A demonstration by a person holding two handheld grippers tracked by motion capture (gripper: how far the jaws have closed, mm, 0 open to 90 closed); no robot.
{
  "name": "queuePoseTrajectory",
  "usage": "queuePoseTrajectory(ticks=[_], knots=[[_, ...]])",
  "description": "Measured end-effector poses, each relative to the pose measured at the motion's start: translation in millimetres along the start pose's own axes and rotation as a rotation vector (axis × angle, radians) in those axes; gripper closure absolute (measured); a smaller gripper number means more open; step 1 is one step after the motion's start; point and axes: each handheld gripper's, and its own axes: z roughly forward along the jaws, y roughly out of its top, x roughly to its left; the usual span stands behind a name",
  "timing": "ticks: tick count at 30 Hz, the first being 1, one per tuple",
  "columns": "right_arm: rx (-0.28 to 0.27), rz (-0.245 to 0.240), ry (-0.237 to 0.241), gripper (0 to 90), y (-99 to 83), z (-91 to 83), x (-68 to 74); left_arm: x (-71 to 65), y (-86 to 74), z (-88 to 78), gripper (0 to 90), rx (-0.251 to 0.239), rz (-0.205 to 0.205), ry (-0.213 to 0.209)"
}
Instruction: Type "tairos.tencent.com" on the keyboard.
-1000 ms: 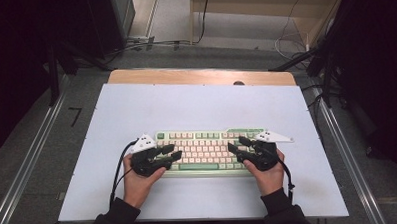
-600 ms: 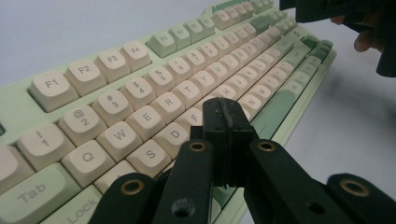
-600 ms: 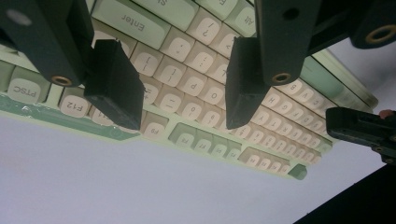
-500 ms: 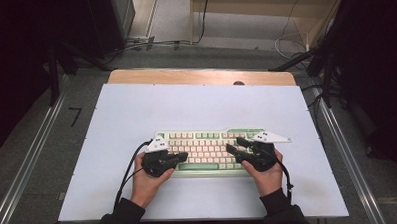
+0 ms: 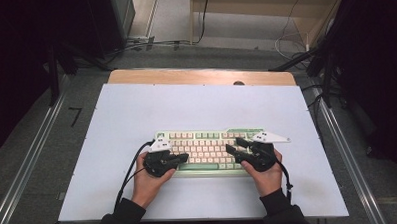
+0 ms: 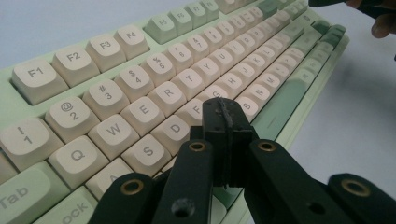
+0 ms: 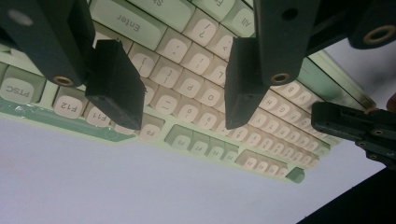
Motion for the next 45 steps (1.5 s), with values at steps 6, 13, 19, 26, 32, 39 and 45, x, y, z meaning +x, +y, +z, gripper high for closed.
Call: queuePoseTrajectory(ticks=[6, 13, 19, 26, 32, 39, 45], knots=[[0.004, 0.001, 0.002, 46.5, -0.2, 0.3, 0.4, -0.9, 0.2, 1.7, 90.0, 0.023, 0.014, 0.013], [0.002, -0.001, 0.000, 46.5, 0.0, -0.2, 0.0, 1.3, 4.3, -11.3, 77.6, -0.074, -0.021, -0.048], [0.001, -0.002, -0.001, 46.6, 0.1, -0.3, 0.3, 7.8, 4.5, -25.0, 58.4, -0.173, -0.055, -0.030], [0.001, -0.003, -0.001, 46.5, 0.3, -0.3, 0.3, 17.8, -0.5, -33.5, 48.8, -0.215, -0.094, 0.008], [0.001, -0.008, 0.000, 47.1, 0.9, 0.6, 0.7, 22.1, -1.9, -37.9, 48.7, -0.229, -0.103, 0.033], [0.003, -0.023, 0.016, 59.3, 3.5, 3.4, 1.6, 22.3, -2.1, -39.5, 48.0, -0.238, -0.103, 0.033], [0.032, -0.065, 0.052, 81.1, 7.0, 11.7, 7.9, 23.1, -2.8, -39.6, 48.0, -0.237, -0.104, 0.034]])
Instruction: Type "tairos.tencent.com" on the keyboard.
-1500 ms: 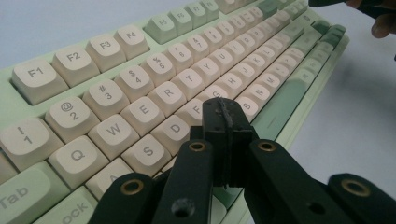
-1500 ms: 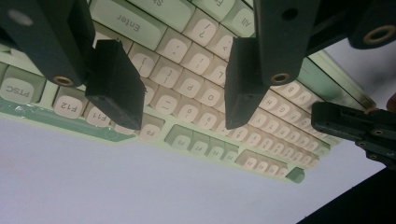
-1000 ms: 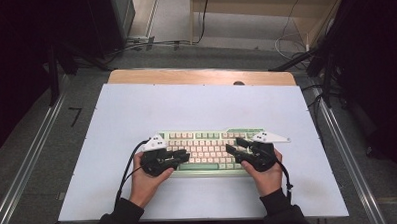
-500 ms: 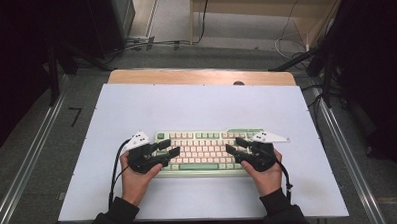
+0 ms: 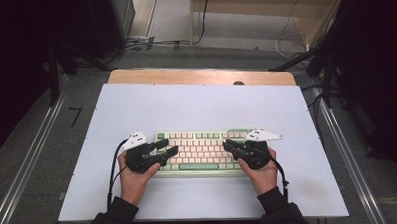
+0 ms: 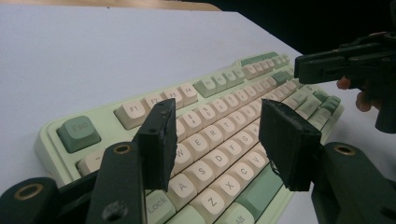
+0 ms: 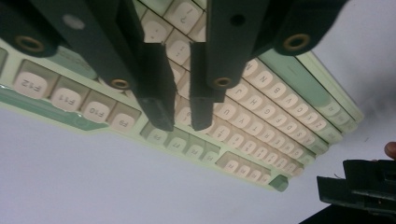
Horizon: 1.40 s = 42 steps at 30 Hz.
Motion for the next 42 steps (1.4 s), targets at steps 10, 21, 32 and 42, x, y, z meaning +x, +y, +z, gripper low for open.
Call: queuePoseTrajectory(ticks=[10, 21, 32, 42], knots=[[0.052, -0.029, 0.015, 87.6, 4.3, 21.0, 3.5, 0.6, -0.1, -0.2, 48.0, 0.004, -0.002, 0.000], [0.094, -0.044, -0.006, 87.7, 2.7, 32.2, 2.1, 0.6, -0.7, 0.1, 48.1, 0.010, -0.002, 0.002], [0.122, -0.061, -0.022, 87.6, 3.8, 38.2, 4.2, 1.1, -1.2, 0.5, 48.1, 0.014, -0.008, 0.006], [0.150, -0.068, -0.036, 87.6, 3.7, 40.4, 4.7, 1.2, -1.4, 0.4, 48.1, 0.016, -0.008, 0.007]])
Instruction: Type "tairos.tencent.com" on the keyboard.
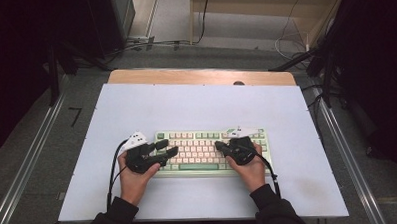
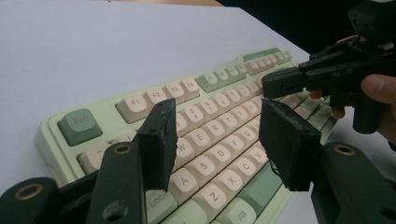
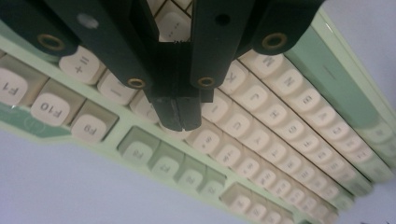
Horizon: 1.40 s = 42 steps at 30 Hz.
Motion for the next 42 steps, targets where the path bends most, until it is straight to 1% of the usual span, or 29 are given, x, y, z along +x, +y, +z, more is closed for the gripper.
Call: queuePoseTrajectory(ticks=[1, 2, 3, 4, 6, 9, 11, 12, 13, 15, 18, 21, 25, 30, 33, 34, 36, 41, 42], knots=[[0.001, 0.007, 0.012, 87.6, 0.1, 0.3, -0.6, 0.1, 0.0, 0.0, 48.1, 0.001, -0.001, 0.000], [0.004, 0.007, 0.005, 87.6, 0.5, -0.4, -0.3, 0.1, 0.0, -0.1, 48.1, 0.000, 0.000, 0.000], [-0.003, 0.006, 0.004, 87.6, 0.9, -1.7, 0.4, -0.2, 0.1, -0.2, 48.1, -0.002, -0.002, -0.001], [-0.019, 0.009, 0.015, 87.6, 1.6, -4.0, 0.6, -0.1, 0.2, -0.4, 48.1, -0.003, -0.001, -0.001], [-0.042, 0.010, 0.020, 87.6, 3.5, -8.4, 0.9, 0.1, 0.1, -0.5, 48.1, -0.003, -0.002, 0.000], [-0.059, 0.019, 0.031, 87.2, 4.6, -14.0, 1.4, 0.1, 0.1, -0.6, 48.1, -0.004, -0.002, 0.001], [-0.069, 0.020, 0.036, 84.7, 4.7, -16.5, 0.6, -0.1, 0.2, -0.7, 48.1, -0.003, 0.000, 0.000], [-0.072, 0.022, 0.038, 82.2, 4.7, -17.7, 0.3, -0.3, 0.2, -0.7, 48.1, -0.003, 0.000, -0.001], [-0.078, 0.030, 0.041, 77.8, 4.8, -18.8, 0.4, -0.3, 0.2, -0.8, 48.1, -0.002, 0.001, -0.001], [-0.089, 0.029, 0.043, 66.5, 4.8, -19.9, -0.1, -0.3, 0.3, -0.9, 48.1, -0.003, 0.000, -0.002], [-0.098, 0.039, 0.027, 49.2, 4.7, -21.2, 0.5, -0.3, 0.3, -1.0, 48.1, -0.003, 0.000, 0.000], [-0.108, 0.038, 0.016, 42.5, 4.3, -24.4, 1.0, -0.3, 0.2, -1.1, 48.1, -0.001, 0.000, -0.001], [-0.116, 0.039, 0.033, 41.3, 3.1, -32.2, 2.9, -0.5, 0.2, -1.3, 48.1, 0.000, 0.003, -0.001], [-0.125, 0.032, 0.050, 41.8, 0.3, -40.8, 6.6, -0.7, 0.0, -0.8, 48.1, 0.000, 0.004, 0.001], [-0.129, 0.023, 0.050, 45.0, 0.0, -43.7, 7.9, -0.9, -0.1, -0.5, 48.1, 0.001, 0.003, 0.001], [-0.131, 0.021, 0.052, 48.2, -0.1, -44.0, 8.3, -0.9, 0.0, -0.6, 48.1, 0.001, 0.003, 0.001], [-0.130, 0.017, 0.065, 57.8, -0.3, -44.3, 9.3, -0.8, 0.0, -0.8, 48.1, 0.001, 0.004, 0.001], [-0.116, -0.005, 0.100, 87.5, -0.6, -44.0, 14.3, -0.8, -0.1, -0.6, 48.1, 0.002, 0.004, 0.002], [-0.113, -0.009, 0.107, 87.6, -0.4, -43.9, 15.6, -1.0, -0.2, -0.4, 48.1, 0.002, 0.004, 0.002]])
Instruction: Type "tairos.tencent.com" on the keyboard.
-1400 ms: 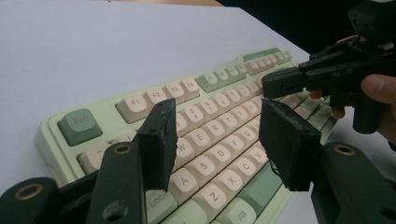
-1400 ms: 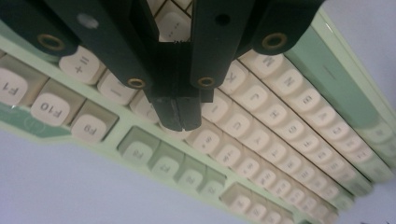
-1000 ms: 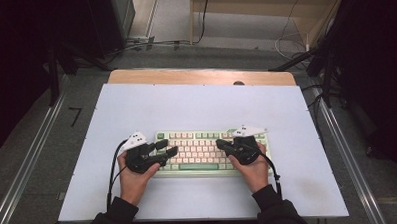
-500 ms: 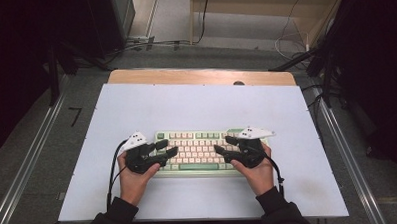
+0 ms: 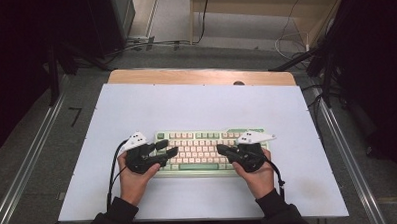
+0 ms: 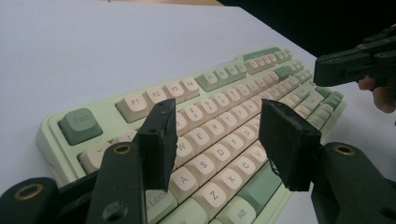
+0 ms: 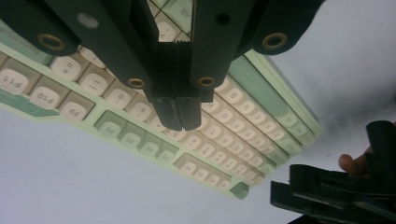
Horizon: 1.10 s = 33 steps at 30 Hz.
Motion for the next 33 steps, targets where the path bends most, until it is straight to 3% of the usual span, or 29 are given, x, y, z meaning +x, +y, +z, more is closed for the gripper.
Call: queuePoseTrajectory(ticks=[33], knots=[[0.070, -0.050, 0.019, 87.8, -3.6, 21.5, 11.6, -0.3, -0.6, 0.3, 48.0, 0.003, 0.000, -0.001]])
